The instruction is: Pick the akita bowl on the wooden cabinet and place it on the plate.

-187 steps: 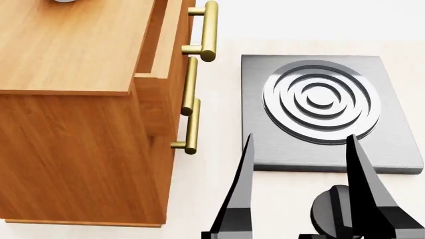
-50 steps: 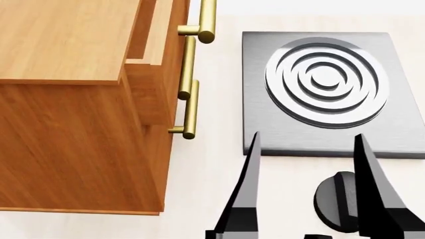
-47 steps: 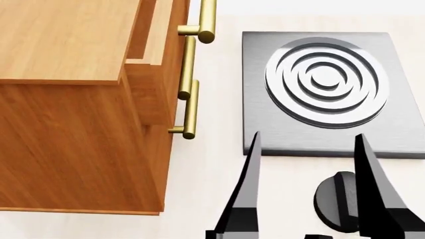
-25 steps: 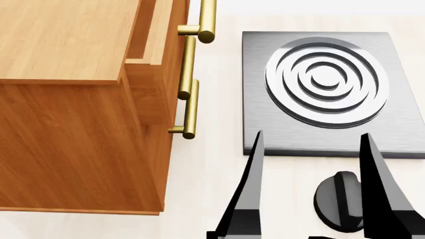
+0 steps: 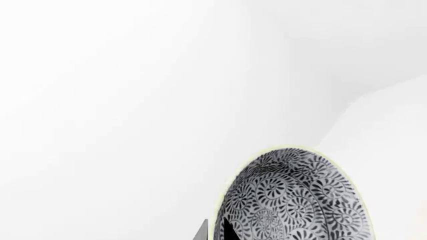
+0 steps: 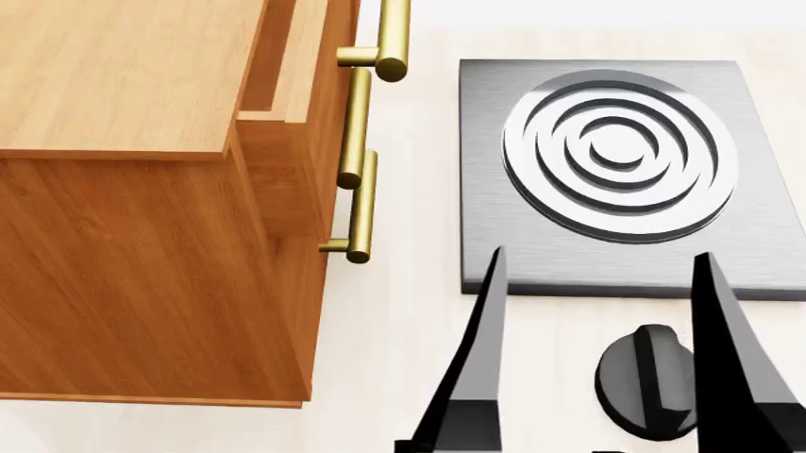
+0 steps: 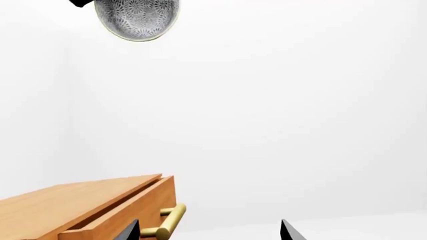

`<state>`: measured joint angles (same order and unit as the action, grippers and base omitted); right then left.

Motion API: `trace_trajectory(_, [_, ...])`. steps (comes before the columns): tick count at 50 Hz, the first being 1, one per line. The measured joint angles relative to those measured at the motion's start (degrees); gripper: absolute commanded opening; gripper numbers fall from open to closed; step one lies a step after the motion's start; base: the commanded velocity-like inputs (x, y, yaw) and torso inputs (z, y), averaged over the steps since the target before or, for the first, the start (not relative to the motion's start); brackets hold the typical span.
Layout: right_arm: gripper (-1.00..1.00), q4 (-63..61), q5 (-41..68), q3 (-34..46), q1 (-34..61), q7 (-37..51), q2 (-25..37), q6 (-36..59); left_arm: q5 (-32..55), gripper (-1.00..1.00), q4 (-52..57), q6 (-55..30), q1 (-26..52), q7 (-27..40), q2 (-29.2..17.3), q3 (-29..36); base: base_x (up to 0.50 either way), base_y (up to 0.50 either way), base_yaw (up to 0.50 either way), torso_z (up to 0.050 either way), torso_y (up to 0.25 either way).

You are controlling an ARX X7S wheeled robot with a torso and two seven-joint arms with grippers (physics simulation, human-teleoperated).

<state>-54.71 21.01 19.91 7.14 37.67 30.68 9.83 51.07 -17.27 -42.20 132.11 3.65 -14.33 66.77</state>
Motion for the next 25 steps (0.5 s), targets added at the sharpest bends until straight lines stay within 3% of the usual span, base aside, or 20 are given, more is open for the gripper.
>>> trace_trajectory(25, [1.0,-0.6,0.1,-0.1,0.1,0.8,0.6,-0.1,-1.8,-1.0,15.9,-2.0,-2.0,2.1,-3.6,-0.3,0.0,0.0,0.0,0.0,0.0])
